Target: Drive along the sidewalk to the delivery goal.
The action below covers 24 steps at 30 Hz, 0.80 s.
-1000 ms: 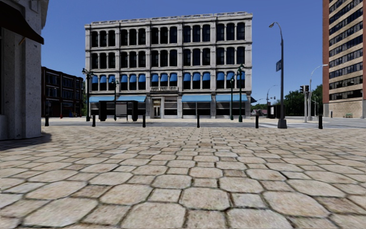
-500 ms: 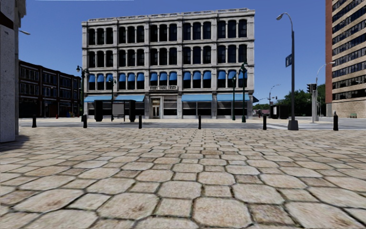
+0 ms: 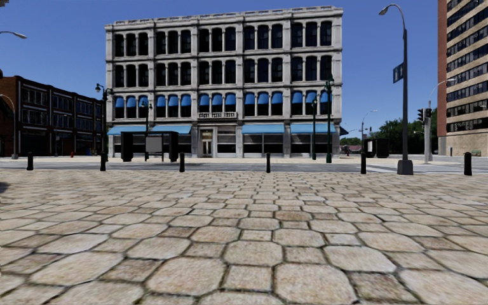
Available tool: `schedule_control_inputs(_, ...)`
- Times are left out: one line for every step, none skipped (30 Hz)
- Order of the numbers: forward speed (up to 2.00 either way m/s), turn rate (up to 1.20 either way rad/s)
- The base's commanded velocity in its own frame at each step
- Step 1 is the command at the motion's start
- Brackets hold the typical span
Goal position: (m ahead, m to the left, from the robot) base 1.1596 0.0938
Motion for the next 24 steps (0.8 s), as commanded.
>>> schedule_control_inputs(0.28,0.0)
schedule_control_inputs(0.19,0.0)
schedule_control_inputs(0.12,0.0)
schedule_control_inputs(0.05,0.0)
schedule_control_inputs(0.05,0.0)
schedule_control_inputs(0.01,0.0)
schedule_control_inputs(0.0,0.0)
schedule_control_inputs(0.0,0.0)
schedule_control_inputs(0.0,0.0)
schedule_control_inputs(0.0,0.0)
schedule_control_inputs(0.0,0.0)
schedule_control_inputs(0.0,0.0)
schedule_control_inputs(0.0,0.0)
schedule_control_inputs(0.0,0.0)
schedule_control_inputs(0.0,0.0)
schedule_control_inputs(0.0,0.0)
schedule_control_inputs(0.0,0.0)
schedule_control_inputs(0.0,0.0)
schedule_control_inputs(0.0,0.0)
schedule_control_inputs(0.0,0.0)
schedule_control_inputs(0.0,0.0)
schedule_control_inputs(0.0,0.0)
schedule_control_inputs(0.0,0.0)
schedule_control_inputs(0.0,0.0)
